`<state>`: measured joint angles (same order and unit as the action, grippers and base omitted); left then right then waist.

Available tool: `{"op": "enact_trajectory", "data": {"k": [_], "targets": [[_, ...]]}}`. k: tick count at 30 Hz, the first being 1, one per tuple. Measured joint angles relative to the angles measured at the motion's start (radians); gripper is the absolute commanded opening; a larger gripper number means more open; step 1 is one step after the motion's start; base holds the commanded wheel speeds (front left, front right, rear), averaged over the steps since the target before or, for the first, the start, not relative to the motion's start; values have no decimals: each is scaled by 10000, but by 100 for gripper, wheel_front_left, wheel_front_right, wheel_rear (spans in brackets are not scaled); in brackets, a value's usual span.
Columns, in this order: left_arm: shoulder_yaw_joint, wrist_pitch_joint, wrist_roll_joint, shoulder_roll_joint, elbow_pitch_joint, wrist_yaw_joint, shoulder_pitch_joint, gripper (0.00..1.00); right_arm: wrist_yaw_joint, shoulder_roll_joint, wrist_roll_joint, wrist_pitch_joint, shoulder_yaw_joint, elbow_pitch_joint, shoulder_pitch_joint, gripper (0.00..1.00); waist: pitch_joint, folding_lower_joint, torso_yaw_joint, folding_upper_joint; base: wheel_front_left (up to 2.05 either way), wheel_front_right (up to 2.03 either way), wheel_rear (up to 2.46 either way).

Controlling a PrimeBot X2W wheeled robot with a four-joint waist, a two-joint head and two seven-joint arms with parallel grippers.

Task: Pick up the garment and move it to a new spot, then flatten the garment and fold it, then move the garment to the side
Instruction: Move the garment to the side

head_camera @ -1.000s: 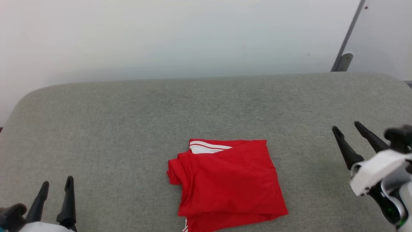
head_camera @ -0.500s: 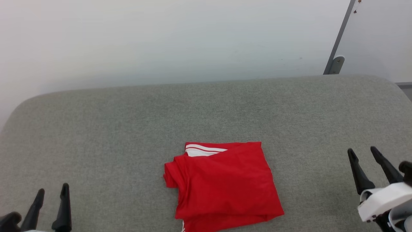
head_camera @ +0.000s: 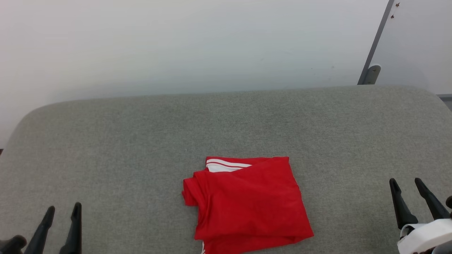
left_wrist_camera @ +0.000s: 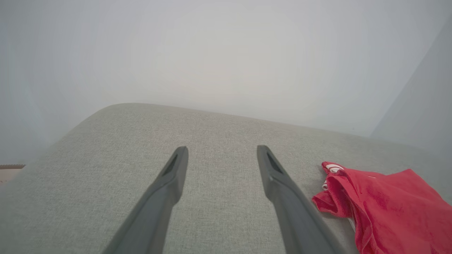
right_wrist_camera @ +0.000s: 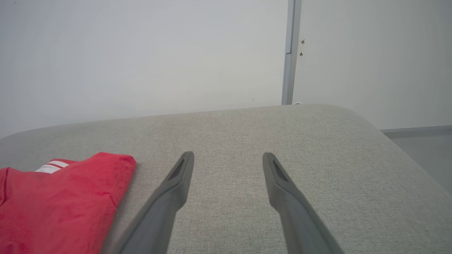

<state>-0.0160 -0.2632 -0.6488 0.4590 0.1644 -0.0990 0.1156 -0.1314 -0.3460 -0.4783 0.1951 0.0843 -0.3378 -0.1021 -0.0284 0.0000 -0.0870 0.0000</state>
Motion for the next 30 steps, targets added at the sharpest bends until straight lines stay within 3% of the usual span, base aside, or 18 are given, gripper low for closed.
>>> {"op": "enact_trajectory", "data": {"k": [17,30], "targets": [[-27,-2,244,-115,65,-257,44,100,0,286,167,-119,-299,418,465,100,-33,0,181,0,0,0,0],[138,-8,-36,-36,192,-290,-94,100,0,431,-86,-1011,1154,445,-58,100,-2,0,1011,0,0,0,0]]}}
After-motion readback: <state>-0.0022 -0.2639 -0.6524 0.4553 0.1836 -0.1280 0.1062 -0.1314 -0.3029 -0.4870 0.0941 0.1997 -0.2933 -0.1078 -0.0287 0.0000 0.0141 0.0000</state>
